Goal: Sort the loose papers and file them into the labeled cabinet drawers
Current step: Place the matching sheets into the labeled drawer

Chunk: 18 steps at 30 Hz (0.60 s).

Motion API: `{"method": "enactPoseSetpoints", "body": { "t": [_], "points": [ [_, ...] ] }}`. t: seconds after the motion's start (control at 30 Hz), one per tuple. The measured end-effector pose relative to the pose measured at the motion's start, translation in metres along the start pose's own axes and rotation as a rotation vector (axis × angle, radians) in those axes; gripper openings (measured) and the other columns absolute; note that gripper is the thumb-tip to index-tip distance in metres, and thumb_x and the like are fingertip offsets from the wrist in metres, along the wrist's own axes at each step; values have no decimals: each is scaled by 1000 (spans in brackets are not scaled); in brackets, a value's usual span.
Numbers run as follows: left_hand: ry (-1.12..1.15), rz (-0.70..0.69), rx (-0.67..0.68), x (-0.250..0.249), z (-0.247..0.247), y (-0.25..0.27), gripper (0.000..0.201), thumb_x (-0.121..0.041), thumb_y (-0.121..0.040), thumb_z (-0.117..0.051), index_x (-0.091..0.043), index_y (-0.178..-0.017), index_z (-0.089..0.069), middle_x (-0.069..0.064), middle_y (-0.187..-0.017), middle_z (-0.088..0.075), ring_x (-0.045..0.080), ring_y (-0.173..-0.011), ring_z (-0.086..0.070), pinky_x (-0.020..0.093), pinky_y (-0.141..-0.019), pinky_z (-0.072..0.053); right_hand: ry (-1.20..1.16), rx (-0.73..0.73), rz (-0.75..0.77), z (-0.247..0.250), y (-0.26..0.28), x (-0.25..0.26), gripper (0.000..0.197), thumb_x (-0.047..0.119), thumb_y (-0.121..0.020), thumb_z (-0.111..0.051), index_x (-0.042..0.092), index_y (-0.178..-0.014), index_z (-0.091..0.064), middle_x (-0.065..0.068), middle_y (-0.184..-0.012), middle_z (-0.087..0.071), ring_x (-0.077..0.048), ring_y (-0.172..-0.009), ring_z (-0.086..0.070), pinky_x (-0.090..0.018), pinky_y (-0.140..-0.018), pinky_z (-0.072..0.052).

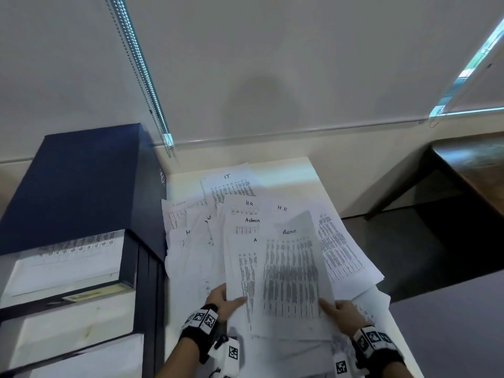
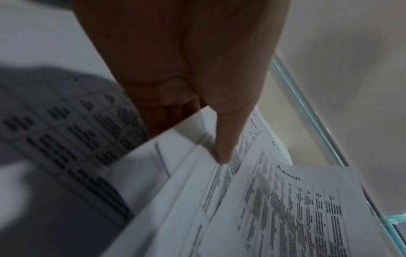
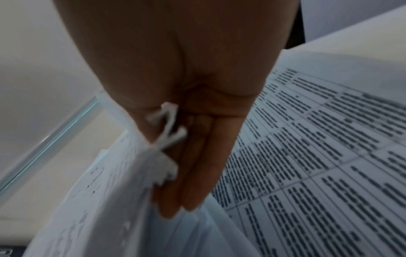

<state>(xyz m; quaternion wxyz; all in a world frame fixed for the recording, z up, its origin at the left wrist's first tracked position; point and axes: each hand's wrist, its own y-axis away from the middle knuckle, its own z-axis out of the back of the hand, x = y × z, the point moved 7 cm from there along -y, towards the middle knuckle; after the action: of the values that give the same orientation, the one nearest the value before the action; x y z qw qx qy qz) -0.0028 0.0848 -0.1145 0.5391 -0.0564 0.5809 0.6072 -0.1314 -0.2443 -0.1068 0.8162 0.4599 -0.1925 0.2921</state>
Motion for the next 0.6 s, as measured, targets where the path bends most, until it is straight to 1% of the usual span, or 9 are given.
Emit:
{"method": "enactPoseSetpoints", "body": {
  "t": [0.07,0.13,0.23,0.27,0.33,0.4,0.47,0.53,0.6],
  "points": [
    [51,-22,3,3,-10,3,31,-23,-74,-84,-26,-101,-68,2,-104,-75,16,-96,-71,40,-90,-57,0,-36,-101,3,-3,-15,53,45,-95,-55,-7,-93,-67,-22,-92,-70,-30,-82,-66,-37,-76,-51],
    [108,-32,-21,5,-12,7,29,-20,-73,-85,-24,-97,-70,4,-97,-76,17,-89,-73,44,-88,-57,7,-154,-155,20,-5,-27,58,47,-95,-50,-7,-110,-64,-25,-109,-65,-34,-96,-62,-34,-81,-45],
    [170,23,-62,13,-5,10,37,-16,-67,-88,-16,-100,-72,4,-90,-77,18,-83,-74,40,-80,-60,27,-214,-139,37,-3,-28,53,41,-77,-54,-1,-108,-67,-24,-111,-66,-30,-90,-58,-32,-78,-41],
    [174,61,-71,18,-2,10,44,-18,-61,-92,-16,-100,-72,1,-90,-77,17,-83,-74,36,-78,-60,39,-196,-129,36,-3,-27,44,37,-76,-59,4,-103,-67,-22,-108,-68,-29,-88,-58,-33,-78,-44],
    [114,117,-90,23,5,12,66,-32,-43,-99,-20,-101,-70,-4,-95,-75,16,-88,-72,31,-79,-59,74,-150,-95,28,-1,-20,15,25,-81,-68,15,-92,-66,-15,-100,-70,-27,-87,-62,-36,-80,-51],
    [32,115,-139,30,8,5,84,-50,-33,-97,-22,-107,-68,-7,-100,-73,14,-94,-69,29,-83,-58,133,-84,-34,11,1,-7,9,20,-84,-66,16,-92,-66,-9,-95,-71,-26,-86,-65,-36,-80,-54],
    [44,65,-181,24,6,4,61,-59,-52,-88,-28,-100,-66,-12,-93,-71,9,-89,-67,28,-83,-56,138,-34,10,-7,6,5,15,17,-86,-62,12,-98,-69,-6,-92,-72,-23,-83,-67,-35,-78,-56],
    [100,28,-249,9,6,6,31,-55,-80,-69,-26,-77,-59,-12,-71,-60,8,-70,-57,27,-73,-47,127,-18,24,-17,12,15,17,12,-87,-58,9,-100,-69,-5,-89,-71,-20,-80,-67,-34,-77,-58],
    [178,19,-334,6,12,2,43,-44,-92,-58,-19,-62,-39,-7,-55,-37,14,-56,-36,27,-63,-30,122,-23,19,-22,16,17,19,10,-85,-60,10,-102,-68,-3,-89,-70,-20,-81,-65,-32,-77,-57]
  ]
}}
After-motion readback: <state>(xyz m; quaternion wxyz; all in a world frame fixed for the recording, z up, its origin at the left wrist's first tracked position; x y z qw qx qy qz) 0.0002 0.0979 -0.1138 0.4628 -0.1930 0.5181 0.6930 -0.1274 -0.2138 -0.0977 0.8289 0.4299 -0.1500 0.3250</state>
